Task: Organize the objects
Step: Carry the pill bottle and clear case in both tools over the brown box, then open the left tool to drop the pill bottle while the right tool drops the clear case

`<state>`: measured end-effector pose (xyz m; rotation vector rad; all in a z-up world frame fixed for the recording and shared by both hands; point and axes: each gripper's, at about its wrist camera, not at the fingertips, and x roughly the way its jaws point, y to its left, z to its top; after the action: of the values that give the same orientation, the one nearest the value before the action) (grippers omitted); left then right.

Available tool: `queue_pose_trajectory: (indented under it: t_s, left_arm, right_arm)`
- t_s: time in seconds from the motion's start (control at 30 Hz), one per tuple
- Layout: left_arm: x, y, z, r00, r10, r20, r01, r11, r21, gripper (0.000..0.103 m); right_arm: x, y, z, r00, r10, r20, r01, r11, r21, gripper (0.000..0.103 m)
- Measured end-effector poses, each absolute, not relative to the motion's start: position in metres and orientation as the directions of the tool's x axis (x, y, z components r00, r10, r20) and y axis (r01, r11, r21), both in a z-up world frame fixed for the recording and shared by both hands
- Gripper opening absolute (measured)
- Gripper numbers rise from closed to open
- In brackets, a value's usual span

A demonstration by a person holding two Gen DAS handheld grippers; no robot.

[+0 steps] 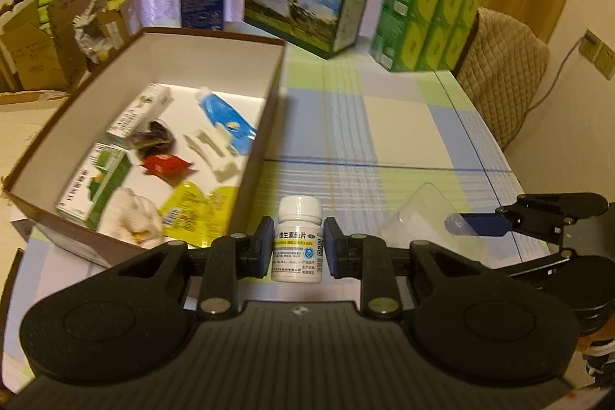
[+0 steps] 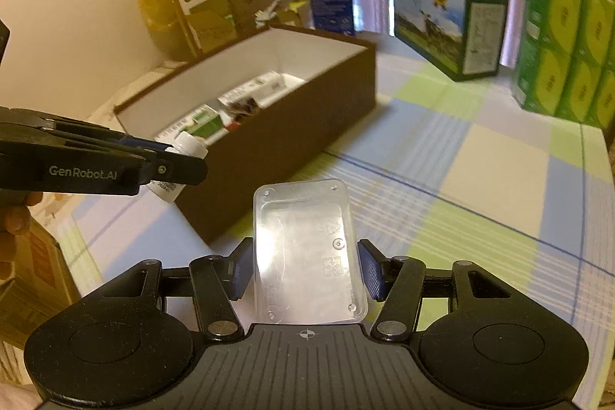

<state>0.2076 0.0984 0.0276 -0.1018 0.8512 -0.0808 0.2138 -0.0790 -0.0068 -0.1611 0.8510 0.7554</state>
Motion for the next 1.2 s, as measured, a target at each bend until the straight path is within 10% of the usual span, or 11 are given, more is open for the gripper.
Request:
queue_pose_trajectory:
  t_s: [1.2]
  left_arm:
    - [0.319,0.258,0.017,0.657,-0.054,-0.752,-0.019,0.996,-0.088,0.023]
  right_arm:
    - [0.323,0.112,-0.005,0.446,0.55,-0.706,-0.662,0.733,0.153,0.054]
